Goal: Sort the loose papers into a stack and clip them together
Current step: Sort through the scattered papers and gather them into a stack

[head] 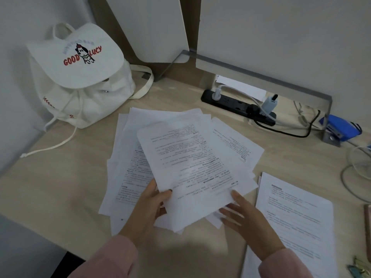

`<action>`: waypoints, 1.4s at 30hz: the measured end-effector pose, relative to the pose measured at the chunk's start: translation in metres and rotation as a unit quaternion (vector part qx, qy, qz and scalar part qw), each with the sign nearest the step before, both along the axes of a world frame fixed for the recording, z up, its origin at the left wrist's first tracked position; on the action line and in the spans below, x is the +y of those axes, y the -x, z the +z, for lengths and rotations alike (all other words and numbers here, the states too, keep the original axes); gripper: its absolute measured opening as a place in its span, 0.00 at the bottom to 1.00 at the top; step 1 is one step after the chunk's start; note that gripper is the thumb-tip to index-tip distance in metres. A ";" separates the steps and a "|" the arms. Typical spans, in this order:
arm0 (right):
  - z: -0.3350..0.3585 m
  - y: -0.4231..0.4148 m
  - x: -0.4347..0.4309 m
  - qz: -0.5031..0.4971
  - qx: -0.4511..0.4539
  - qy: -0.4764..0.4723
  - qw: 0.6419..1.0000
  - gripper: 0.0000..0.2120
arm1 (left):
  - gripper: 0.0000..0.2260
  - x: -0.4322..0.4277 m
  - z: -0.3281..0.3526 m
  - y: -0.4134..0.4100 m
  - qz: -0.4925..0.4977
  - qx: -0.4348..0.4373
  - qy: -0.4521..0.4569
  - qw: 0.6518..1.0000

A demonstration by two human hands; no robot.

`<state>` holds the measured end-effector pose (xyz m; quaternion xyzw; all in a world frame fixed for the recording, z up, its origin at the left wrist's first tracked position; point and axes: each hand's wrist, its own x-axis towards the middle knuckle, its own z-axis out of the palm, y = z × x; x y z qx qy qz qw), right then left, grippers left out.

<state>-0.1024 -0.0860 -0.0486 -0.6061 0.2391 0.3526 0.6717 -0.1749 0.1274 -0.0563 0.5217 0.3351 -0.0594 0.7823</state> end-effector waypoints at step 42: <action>-0.039 -0.042 0.126 0.091 -0.033 0.196 0.976 0.22 | 0.21 0.153 -0.054 -0.064 -0.040 0.134 -0.250 0.958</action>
